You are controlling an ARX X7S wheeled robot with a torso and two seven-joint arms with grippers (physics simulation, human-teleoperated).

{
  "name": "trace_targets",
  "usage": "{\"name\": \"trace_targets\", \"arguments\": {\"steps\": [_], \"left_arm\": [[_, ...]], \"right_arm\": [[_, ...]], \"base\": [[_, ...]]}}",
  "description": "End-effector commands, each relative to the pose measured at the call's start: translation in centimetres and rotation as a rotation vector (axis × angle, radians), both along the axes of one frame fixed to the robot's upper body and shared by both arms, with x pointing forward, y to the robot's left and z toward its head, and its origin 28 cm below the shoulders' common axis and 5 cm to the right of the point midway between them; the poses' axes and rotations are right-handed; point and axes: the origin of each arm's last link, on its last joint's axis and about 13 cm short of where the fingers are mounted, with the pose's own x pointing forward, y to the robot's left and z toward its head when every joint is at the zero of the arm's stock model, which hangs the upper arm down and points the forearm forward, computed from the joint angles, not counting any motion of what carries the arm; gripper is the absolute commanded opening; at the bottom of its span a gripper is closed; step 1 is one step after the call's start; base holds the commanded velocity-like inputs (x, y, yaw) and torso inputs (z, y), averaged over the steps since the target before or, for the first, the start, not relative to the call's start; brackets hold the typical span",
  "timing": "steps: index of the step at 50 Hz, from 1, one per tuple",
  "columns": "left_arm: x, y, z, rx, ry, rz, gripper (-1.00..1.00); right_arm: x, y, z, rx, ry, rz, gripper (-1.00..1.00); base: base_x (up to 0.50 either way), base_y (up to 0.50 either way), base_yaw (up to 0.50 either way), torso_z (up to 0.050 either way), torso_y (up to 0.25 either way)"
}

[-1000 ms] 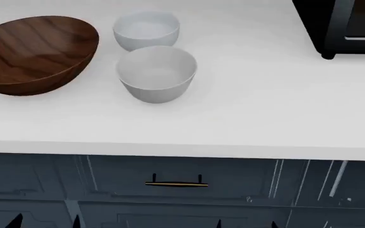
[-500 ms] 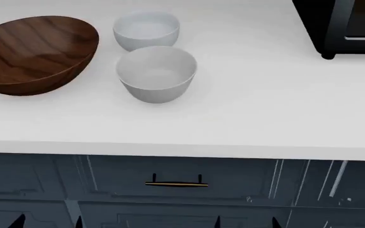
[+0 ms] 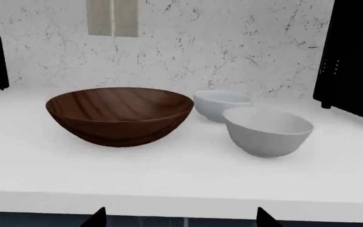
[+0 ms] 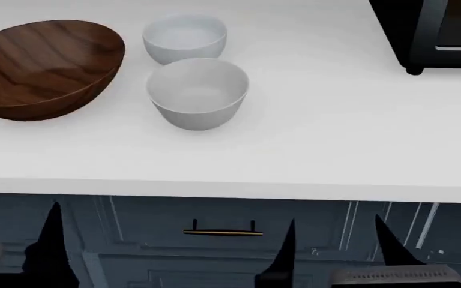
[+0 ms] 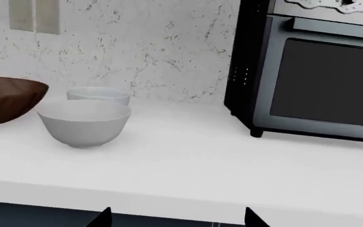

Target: Stack the bowls from largest to smallest.

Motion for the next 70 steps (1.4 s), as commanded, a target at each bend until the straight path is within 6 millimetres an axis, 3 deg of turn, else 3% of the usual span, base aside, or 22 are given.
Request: {"name": "trace_targets", "arguments": {"steps": [1, 23, 46, 54, 70], "left_arm": [[-1.7, 0.7, 3.0, -0.065, -0.006, -0.047, 1.0], [-1.5, 1.6, 2.9, -0.073, 0.044, -0.125, 1.0], [-1.1, 2.6, 2.9, -0.011, 0.035, -0.029, 1.0], [-1.0, 3.2, 3.2, 0.041, 0.055, 0.025, 1.0], [-1.1, 3.6, 3.7, 0.067, 0.045, 0.054, 1.0]], "right_arm": [[-1.5, -0.6, 2.5, 0.009, 0.017, -0.01, 1.0], [-1.3, -1.3, 2.1, 0.016, 0.041, -0.058, 1.0], [-1.4, -1.5, 2.3, -0.018, 0.029, -0.051, 1.0], [-1.5, -2.1, 2.7, -0.015, -0.023, -0.046, 1.0], [-1.5, -2.8, 3.0, -0.043, -0.023, -0.09, 1.0]], "base": [[0.0, 0.0, 0.0, 0.0, 0.0], [0.0, 0.0, 0.0, 0.049, 0.0], [0.0, 0.0, 0.0, 0.05, 0.0], [0.03, 0.02, 0.0, 0.004, 0.0], [0.44, 0.36, 0.0, 0.0, 0.0]]}}
